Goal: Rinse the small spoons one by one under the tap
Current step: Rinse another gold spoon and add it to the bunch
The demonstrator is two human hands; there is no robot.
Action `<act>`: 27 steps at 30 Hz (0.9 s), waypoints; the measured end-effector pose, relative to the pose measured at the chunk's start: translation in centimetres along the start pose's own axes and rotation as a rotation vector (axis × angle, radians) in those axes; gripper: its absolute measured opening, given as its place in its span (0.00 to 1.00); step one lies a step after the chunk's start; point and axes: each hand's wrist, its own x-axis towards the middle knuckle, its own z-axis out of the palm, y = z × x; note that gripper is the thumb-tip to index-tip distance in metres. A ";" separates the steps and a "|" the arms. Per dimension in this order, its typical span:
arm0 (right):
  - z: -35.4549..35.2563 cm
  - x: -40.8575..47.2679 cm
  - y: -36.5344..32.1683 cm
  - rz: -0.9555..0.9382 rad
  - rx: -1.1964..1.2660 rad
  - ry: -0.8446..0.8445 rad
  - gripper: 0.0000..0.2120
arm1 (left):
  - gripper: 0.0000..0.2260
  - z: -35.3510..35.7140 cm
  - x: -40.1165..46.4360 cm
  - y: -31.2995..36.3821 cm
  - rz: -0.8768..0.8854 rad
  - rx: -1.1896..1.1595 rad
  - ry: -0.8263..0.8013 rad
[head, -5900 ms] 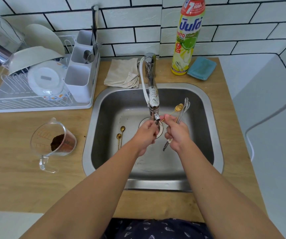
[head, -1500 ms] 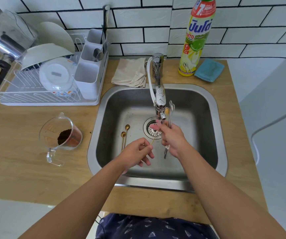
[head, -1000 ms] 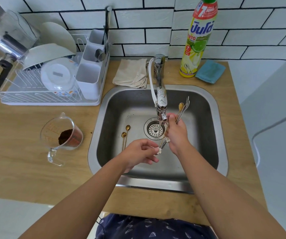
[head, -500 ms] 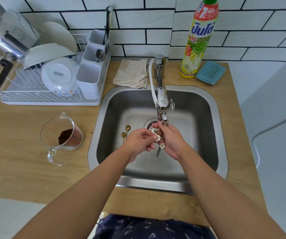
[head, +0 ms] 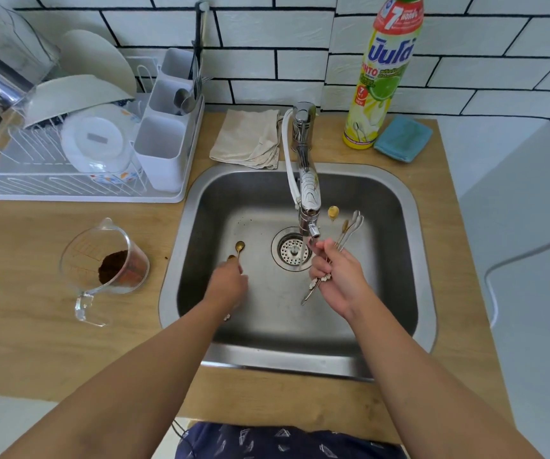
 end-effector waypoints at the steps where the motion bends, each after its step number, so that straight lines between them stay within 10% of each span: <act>1: 0.1 0.0 0.1 0.013 0.014 -0.001 0.14 | 0.10 0.3 0.4 -0.4 -0.001 0.060 -0.005; 16: -0.7 0.8 0.5 0.062 0.007 -0.006 0.14 | 0.11 1.7 1.2 -0.6 -0.134 0.157 -0.019; 27: -0.6 1.6 1.9 -0.008 -0.522 0.197 0.15 | 0.03 0.2 -4.6 3.9 -0.043 -0.756 -0.275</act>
